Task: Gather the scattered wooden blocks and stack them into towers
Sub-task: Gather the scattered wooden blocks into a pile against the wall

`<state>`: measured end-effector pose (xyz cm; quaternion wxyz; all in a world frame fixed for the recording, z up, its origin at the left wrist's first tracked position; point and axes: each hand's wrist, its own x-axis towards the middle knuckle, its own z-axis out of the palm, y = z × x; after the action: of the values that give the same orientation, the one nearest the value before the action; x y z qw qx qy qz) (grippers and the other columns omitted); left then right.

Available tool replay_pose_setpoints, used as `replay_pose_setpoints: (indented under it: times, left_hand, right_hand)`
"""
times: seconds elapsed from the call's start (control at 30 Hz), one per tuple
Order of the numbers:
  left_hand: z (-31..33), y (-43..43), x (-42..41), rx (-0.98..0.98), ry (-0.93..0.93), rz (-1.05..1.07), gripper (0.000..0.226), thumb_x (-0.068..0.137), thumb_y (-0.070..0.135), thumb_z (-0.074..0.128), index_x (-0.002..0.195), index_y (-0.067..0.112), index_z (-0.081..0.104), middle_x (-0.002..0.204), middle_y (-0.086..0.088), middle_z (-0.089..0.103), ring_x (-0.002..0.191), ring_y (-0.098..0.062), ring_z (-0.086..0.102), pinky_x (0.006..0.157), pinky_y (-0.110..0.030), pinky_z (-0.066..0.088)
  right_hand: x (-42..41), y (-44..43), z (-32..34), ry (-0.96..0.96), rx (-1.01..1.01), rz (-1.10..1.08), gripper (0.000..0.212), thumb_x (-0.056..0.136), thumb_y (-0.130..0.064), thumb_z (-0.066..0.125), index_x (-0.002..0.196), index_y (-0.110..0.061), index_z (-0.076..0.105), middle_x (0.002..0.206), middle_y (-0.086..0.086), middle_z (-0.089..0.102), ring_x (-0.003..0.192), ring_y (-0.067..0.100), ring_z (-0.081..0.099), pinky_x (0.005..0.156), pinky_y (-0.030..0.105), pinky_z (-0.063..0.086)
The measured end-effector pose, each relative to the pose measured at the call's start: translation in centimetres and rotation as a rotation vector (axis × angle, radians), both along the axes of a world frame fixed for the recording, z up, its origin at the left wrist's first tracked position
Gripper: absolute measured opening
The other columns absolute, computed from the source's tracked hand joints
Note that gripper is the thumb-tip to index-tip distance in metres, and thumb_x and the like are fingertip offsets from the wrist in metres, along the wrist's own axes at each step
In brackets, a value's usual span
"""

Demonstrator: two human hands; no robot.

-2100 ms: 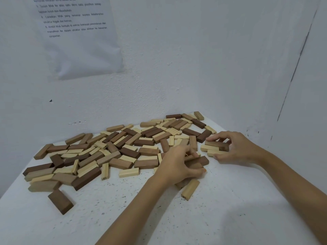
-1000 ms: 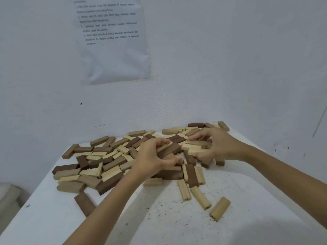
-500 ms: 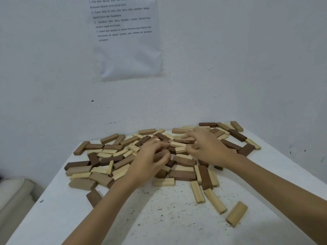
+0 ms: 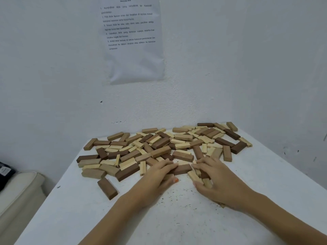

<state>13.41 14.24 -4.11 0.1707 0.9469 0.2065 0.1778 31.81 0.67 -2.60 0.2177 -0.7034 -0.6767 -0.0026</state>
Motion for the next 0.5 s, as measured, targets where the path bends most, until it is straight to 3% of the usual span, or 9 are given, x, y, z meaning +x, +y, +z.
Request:
replay_pose_setpoints:
  times: [0.13, 0.27, 0.4, 0.5]
  left_hand:
    - [0.0, -0.9, -0.9, 0.013, -0.052, 0.036, 0.049, 0.089, 0.052, 0.055, 0.131, 0.027, 0.052, 0.119, 0.017, 0.046, 0.109, -0.002, 0.043, 0.096, -0.025, 0.04]
    - [0.5, -1.9, -1.7, 0.124, -0.044, 0.138, 0.057, 0.078, 0.07, 0.05, 0.12, 0.031, 0.053, 0.108, 0.017, 0.045, 0.102, -0.003, 0.042, 0.09, -0.02, 0.034]
    - [0.6, -2.7, -2.1, 0.129, -0.012, 0.229, 0.075, 0.072, 0.077, 0.04, 0.134, 0.037, 0.036, 0.113, 0.019, 0.039, 0.107, -0.002, 0.034, 0.096, -0.023, 0.027]
    - [0.4, -3.2, -2.1, 0.093, 0.021, 0.188, 0.082, 0.071, 0.078, 0.03, 0.144, 0.04, 0.025, 0.122, 0.021, 0.036, 0.12, 0.0, 0.029, 0.104, -0.024, 0.017]
  right_hand:
    - [0.6, -0.4, -0.3, 0.079, 0.023, 0.066, 0.046, 0.088, -0.035, 0.061, 0.133, -0.027, 0.054, 0.127, -0.017, 0.049, 0.12, 0.002, 0.041, 0.102, 0.026, 0.039]
    - [1.1, -0.6, -0.2, 0.191, -0.003, 0.134, 0.047, 0.077, -0.038, 0.057, 0.123, -0.031, 0.06, 0.12, -0.024, 0.055, 0.119, -0.001, 0.046, 0.099, 0.025, 0.043]
    - [0.9, -0.4, -0.9, 0.216, 0.062, 0.098, 0.057, 0.076, -0.049, 0.055, 0.131, -0.035, 0.053, 0.123, -0.024, 0.048, 0.12, -0.003, 0.043, 0.097, 0.022, 0.043]
    - [0.7, -0.1, -1.3, 0.209, 0.08, 0.043, 0.058, 0.08, -0.047, 0.066, 0.134, -0.036, 0.049, 0.122, -0.018, 0.043, 0.117, -0.003, 0.039, 0.096, 0.018, 0.04]
